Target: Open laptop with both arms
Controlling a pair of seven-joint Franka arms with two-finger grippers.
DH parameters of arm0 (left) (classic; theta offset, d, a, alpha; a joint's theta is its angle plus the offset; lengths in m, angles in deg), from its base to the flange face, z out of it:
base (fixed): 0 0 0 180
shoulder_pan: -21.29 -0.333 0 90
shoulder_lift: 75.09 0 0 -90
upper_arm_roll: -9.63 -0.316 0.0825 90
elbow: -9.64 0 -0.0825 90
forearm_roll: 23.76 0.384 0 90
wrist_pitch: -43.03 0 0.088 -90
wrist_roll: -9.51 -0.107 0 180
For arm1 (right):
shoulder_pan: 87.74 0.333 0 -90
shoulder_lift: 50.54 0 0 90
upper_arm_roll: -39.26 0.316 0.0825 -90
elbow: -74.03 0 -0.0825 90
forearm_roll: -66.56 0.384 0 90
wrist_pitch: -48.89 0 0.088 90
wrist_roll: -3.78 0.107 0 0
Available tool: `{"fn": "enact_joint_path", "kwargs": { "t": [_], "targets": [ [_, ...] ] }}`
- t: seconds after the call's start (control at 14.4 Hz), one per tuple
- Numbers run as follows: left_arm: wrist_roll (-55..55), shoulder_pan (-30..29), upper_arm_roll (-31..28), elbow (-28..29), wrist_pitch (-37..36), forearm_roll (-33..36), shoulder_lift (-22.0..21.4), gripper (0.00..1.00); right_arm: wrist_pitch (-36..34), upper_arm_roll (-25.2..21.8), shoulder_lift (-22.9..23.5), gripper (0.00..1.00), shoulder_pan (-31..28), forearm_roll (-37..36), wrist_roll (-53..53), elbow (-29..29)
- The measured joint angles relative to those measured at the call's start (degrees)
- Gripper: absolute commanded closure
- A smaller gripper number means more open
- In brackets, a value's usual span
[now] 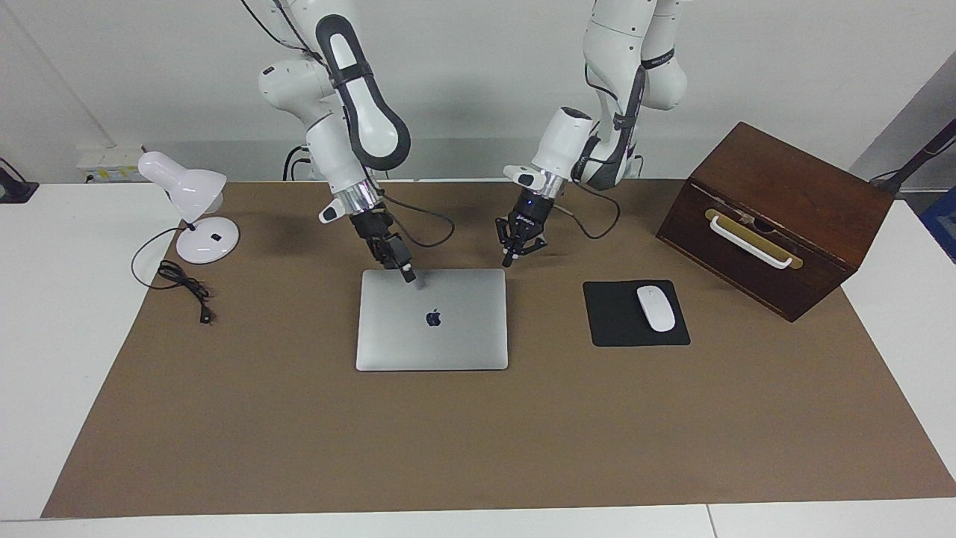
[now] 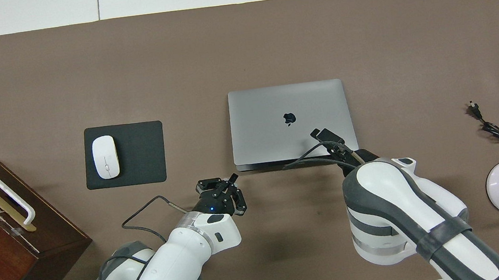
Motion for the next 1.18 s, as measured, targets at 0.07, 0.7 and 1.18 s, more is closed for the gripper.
{"fn": "enact_joint_path", "kwargs": {
  "t": [0.07,0.7,1.18],
  "targets": [
    [0.0,0.0,-0.1,-0.7,0.0,0.0,0.8,1.0,0.0,0.0,0.2,0.03,0.0,0.0,-0.1,0.0],
    [0.0,0.0,-0.3,-4.8,0.0,0.0,5.4,1.0,0.0,0.0,1.0,0.03,0.0,0.0,-0.1,-1.6],
    [-0.1,0.0,-0.3,-6.2,0.2,0.0,7.8,1.0,0.0,-0.1,1.5,0.03,-0.6,0.0,-0.1,-2.5]
  ]
}}
